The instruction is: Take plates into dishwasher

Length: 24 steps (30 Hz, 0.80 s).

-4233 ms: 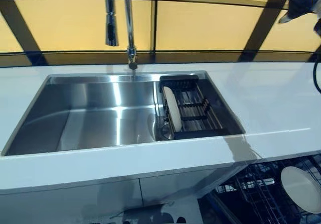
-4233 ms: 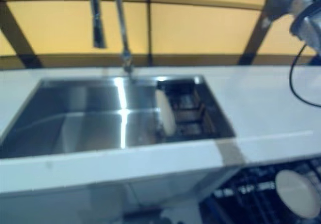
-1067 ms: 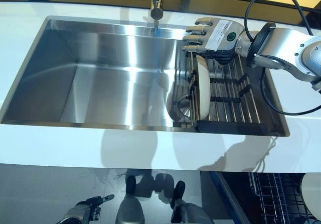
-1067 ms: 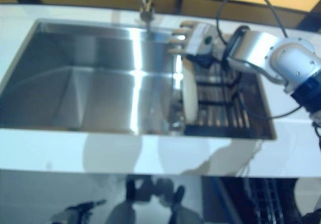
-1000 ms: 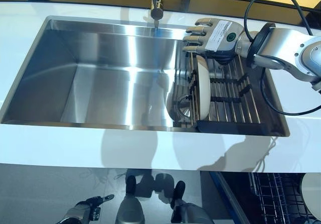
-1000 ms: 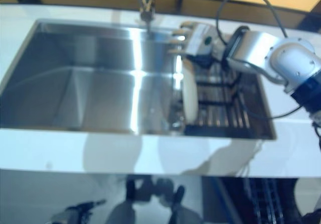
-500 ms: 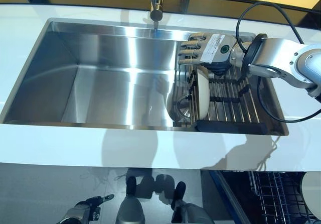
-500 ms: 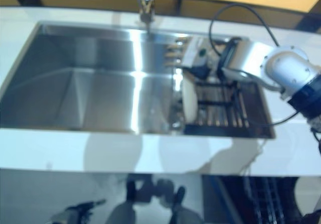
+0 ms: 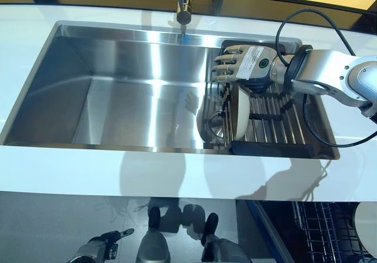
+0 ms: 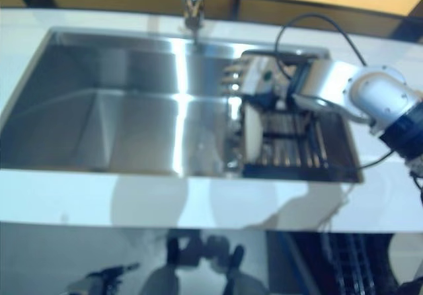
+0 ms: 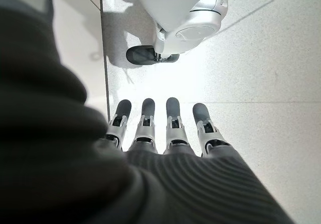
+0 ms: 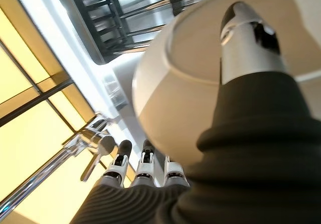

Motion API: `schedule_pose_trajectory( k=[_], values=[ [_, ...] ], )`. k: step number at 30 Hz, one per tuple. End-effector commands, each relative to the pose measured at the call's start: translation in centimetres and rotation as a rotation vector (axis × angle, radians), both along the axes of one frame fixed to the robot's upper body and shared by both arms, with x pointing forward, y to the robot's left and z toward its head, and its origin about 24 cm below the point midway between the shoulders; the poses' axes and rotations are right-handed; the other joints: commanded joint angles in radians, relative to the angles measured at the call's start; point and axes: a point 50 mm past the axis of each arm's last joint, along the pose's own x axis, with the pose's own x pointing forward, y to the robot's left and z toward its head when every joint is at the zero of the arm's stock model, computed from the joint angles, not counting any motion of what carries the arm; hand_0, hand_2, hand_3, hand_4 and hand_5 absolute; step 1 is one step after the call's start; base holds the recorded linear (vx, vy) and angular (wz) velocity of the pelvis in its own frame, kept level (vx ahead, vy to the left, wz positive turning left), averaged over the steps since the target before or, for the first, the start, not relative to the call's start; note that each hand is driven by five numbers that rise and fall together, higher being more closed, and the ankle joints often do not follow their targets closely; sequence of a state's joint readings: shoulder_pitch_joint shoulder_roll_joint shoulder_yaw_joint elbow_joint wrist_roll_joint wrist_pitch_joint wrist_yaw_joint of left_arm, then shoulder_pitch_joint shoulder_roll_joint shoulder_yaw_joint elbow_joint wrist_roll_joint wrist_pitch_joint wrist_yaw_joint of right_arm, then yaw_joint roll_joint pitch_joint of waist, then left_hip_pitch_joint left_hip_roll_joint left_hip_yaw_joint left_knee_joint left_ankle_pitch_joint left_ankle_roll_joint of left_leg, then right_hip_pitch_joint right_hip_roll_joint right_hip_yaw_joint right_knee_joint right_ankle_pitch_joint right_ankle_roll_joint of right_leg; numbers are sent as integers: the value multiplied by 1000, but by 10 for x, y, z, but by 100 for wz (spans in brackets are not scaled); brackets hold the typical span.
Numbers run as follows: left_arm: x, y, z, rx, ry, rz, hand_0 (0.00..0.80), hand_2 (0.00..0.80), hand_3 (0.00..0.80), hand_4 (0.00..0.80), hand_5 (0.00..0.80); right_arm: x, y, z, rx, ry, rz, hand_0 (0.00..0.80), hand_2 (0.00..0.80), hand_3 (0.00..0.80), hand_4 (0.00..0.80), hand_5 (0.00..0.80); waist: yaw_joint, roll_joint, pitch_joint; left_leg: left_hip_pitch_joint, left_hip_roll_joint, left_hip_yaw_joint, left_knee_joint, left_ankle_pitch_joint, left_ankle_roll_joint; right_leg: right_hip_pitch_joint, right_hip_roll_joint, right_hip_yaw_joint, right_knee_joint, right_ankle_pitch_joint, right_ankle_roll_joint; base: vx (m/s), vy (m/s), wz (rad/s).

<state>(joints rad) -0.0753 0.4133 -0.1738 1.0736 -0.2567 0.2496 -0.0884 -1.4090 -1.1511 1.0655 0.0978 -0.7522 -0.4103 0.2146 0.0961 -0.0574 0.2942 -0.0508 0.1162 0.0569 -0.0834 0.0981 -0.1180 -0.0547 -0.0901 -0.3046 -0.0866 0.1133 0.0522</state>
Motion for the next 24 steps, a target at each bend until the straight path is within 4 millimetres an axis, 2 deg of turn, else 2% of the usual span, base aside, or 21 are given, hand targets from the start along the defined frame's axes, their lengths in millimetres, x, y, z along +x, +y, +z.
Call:
schedule_pose_trajectory(
  k=[1,9,10,11,24],
  values=[
    [-4,16,5,39,3,-12,0,0,0,0,0,-9,-4,12,0,-31,10,0,0,0,0,0,-1,-41,3,-16,-22,59,-4,11,20,37,-25,18,-1,-23,86,0,0,0],
    [-5,15,5,33,2,-6,0,0,0,0,0,-11,-1,5,-51,4,15,0,0,0,0,0,1,-38,8,-19,-21,60,-4,15,19,34,-25,15,-1,-20,86,0,0,0],
    [-5,15,5,33,1,-6,0,0,0,0,0,-11,-1,4,-56,6,12,304,304,304,304,304,1,-38,8,-19,-21,60,-4,15,19,34,-25,15,-1,-20,86,0,0,0],
    [-6,15,5,31,1,-6,0,0,0,0,0,-11,-1,3,-75,7,10,800,800,800,800,800,1,-37,8,-19,-21,60,-4,16,19,34,-25,15,-1,-20,85,0,0,0],
    [-7,18,6,38,4,-7,0,0,0,0,0,-4,-15,2,-104,-28,-44,800,800,800,800,800,0,-44,-5,-13,-20,64,-4,14,19,41,-26,13,-1,-20,87,0,0,0]
  ],
)
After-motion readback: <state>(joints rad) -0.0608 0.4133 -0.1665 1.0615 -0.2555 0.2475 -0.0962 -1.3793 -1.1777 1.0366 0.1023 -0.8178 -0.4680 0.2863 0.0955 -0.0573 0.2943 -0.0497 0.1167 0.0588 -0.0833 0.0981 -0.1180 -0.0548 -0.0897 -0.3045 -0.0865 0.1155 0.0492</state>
